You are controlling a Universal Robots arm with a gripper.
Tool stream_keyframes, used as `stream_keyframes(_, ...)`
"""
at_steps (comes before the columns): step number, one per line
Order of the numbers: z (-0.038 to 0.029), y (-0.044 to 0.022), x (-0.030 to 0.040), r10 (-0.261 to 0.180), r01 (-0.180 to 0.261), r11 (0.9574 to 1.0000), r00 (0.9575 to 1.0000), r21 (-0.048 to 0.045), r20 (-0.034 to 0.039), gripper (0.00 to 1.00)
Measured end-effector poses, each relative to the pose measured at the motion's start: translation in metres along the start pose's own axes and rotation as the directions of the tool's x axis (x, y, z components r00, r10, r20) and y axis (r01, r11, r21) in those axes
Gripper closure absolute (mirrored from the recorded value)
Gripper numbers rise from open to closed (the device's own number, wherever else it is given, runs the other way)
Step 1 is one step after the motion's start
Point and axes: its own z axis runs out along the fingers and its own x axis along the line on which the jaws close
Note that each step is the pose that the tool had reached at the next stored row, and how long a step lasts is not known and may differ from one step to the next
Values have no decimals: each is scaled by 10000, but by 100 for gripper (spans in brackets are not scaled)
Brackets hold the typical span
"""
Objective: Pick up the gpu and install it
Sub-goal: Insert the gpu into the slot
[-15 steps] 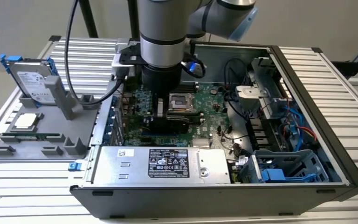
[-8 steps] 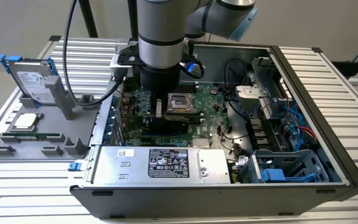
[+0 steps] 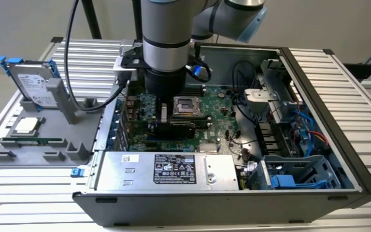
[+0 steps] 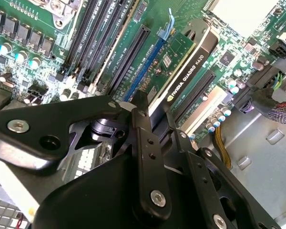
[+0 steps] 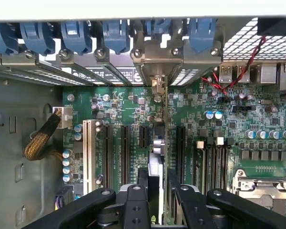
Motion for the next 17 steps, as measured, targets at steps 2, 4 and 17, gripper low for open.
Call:
stream_keyframes(2,11,2,0,0,0,10000,10000,-5,-5,100)
stream_keyframes(4,37,2,-2,-1,1,10000,10000,0,0,100)
stream_keyframes(17,91,2,-6,-1,1,10000,10000,0,2,100)
